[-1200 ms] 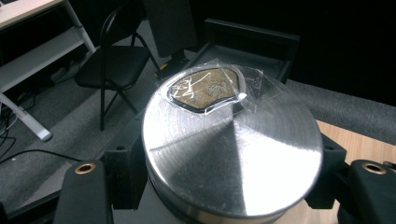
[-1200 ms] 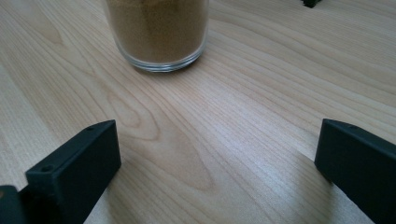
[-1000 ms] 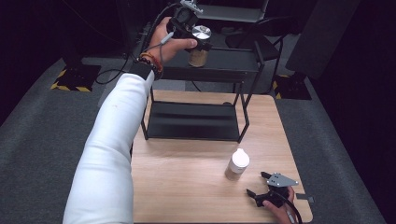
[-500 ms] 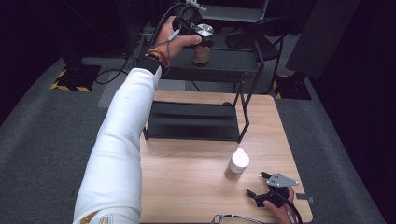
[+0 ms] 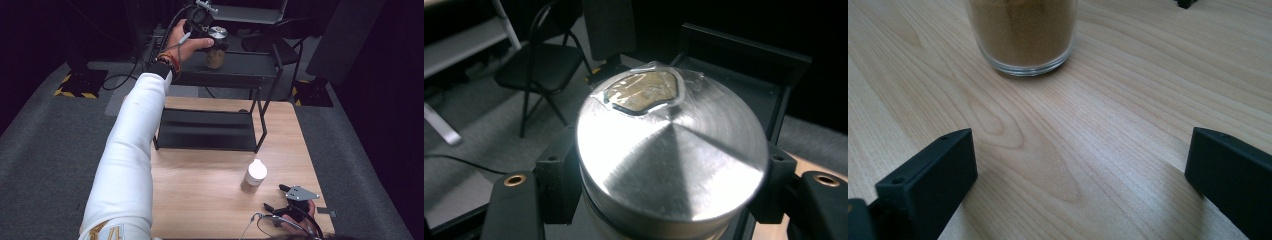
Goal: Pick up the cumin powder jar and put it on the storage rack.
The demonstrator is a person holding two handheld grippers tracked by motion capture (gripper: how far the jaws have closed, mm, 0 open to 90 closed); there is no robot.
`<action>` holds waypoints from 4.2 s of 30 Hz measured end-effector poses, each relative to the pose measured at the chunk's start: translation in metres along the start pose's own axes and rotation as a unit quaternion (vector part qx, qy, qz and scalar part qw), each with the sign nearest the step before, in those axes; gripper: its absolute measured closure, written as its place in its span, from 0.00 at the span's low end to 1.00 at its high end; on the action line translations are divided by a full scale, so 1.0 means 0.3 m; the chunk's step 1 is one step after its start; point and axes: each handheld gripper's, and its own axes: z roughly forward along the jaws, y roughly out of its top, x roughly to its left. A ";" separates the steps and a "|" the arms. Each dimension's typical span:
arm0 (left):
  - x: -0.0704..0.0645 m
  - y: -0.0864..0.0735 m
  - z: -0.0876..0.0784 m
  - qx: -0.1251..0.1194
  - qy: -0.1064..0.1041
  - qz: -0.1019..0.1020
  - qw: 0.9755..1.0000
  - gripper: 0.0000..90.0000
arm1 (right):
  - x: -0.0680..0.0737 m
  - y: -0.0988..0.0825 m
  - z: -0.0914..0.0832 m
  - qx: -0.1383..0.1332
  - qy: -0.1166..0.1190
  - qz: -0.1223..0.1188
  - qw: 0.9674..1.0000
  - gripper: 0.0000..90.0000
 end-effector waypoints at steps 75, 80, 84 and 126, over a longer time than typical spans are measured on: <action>-0.503 -0.663 -0.315 -0.061 0.063 -0.006 0.996 0.00 | -0.001 -0.001 0.000 -0.001 0.001 -0.001 1.000 0.00; -0.520 -0.723 -0.284 -0.048 0.057 -0.004 0.997 0.00 | -0.001 -0.001 0.000 0.000 0.002 -0.001 1.000 0.00; -0.534 -0.775 -0.264 -0.045 0.053 -0.008 0.998 0.00 | -0.001 -0.001 0.000 0.000 0.002 -0.001 1.000 0.00; -0.650 -1.225 -0.074 0.030 0.023 -0.029 0.999 0.00 | -0.002 -0.001 -0.001 0.000 0.002 -0.002 1.000 0.00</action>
